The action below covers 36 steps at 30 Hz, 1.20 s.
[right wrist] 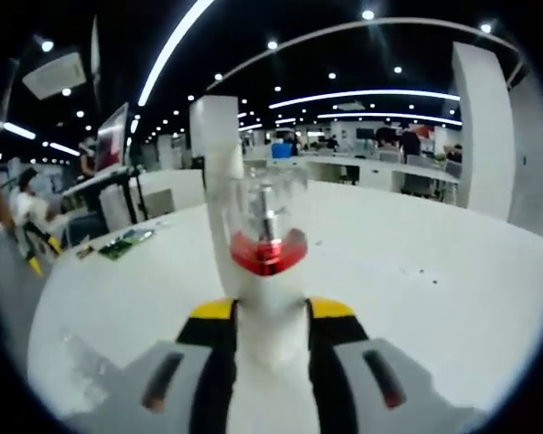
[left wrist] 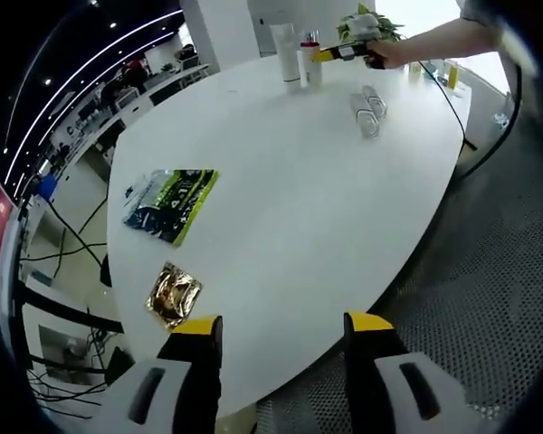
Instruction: Arrange the skincare products in the storage area until every visible bottle or jar stands upright without overlapping.
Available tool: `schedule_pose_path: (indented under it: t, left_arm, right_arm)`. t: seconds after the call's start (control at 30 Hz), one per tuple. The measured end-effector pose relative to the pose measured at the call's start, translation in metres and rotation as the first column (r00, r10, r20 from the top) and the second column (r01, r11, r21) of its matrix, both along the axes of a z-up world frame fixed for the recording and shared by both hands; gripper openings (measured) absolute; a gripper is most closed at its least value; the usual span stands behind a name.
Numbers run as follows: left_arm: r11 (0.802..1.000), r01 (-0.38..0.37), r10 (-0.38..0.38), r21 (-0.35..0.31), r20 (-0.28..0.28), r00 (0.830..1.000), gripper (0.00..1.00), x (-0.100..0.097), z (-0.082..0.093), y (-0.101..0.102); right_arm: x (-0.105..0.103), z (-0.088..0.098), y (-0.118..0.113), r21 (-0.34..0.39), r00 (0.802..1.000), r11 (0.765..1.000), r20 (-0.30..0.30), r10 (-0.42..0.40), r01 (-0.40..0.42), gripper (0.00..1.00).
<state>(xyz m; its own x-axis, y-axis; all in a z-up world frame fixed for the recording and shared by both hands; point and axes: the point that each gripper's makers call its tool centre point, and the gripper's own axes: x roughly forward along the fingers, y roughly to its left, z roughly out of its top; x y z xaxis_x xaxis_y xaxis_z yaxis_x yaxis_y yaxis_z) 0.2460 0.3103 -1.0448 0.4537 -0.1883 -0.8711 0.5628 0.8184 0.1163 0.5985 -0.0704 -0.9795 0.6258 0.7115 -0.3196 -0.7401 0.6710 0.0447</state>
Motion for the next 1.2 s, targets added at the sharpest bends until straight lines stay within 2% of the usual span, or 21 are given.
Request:
schedule_pose_path:
  t: [1.2]
  left_arm:
    - [1.0, 0.003, -0.003, 0.021, -0.002, 1.0, 0.55, 0.0, -0.001, 0.003]
  right_arm:
    - [0.008, -0.002, 0.018, -0.028, 0.999, 0.999, -0.004, 0.045, -0.045, 0.28]
